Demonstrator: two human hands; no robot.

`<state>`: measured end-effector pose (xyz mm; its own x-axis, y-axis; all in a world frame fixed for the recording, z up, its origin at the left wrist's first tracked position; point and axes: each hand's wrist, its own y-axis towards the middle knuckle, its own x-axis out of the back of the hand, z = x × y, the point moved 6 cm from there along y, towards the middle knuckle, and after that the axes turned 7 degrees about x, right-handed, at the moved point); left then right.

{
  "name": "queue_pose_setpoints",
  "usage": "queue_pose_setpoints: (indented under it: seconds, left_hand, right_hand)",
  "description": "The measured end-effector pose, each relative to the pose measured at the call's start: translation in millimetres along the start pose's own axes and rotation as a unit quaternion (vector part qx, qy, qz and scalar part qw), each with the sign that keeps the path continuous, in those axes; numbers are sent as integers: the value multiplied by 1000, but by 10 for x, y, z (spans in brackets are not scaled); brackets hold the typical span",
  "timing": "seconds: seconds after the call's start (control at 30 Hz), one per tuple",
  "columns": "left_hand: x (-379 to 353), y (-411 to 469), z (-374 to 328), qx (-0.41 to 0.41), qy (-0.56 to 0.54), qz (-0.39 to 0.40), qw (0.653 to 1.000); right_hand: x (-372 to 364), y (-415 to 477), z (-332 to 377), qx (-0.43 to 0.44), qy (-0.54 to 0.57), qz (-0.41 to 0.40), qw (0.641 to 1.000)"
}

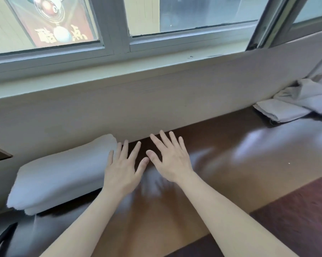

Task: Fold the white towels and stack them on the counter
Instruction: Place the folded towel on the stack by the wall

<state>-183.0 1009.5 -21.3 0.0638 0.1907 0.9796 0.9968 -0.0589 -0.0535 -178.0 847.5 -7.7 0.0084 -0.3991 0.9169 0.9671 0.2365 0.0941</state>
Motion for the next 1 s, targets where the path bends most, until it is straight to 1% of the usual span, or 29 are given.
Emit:
queue_pose_setpoints:
  seconds: [0.07,0.27,0.37,0.5,0.73,0.9,1.0]
  left_hand:
    - [-20,-130,-464,-21,2,-1,1000]
    - [-131,-560,-2297,-104,0,2,995]
    - [-211,-694,-3236,-153,7,0,988]
    - [-243,-803,-4171,-192,-12,0,981]
    - [-394,-535,-5243,-217,-29,6,976]
    - [-720,47,-5929,-222,-51,23,974]
    - [-988,443,-6433,-219,-62,48,972]
  right_hand:
    - [265,-301,-332,-20,-3,-9,1000]
    - [1228,-1529,-1659,-89,-37,-37,995]
    - [1638,-2164,-2351,-149,-34,-55,987]
    - [2101,-2728,-3069,-220,-24,-69,973]
    - [2660,-2834,-4065,-260,-20,-93,961]
    - [2828,-2656,-4758,-281,-33,-81,956]
    - [2914,-2603,-5285,-312,-38,-61,947]
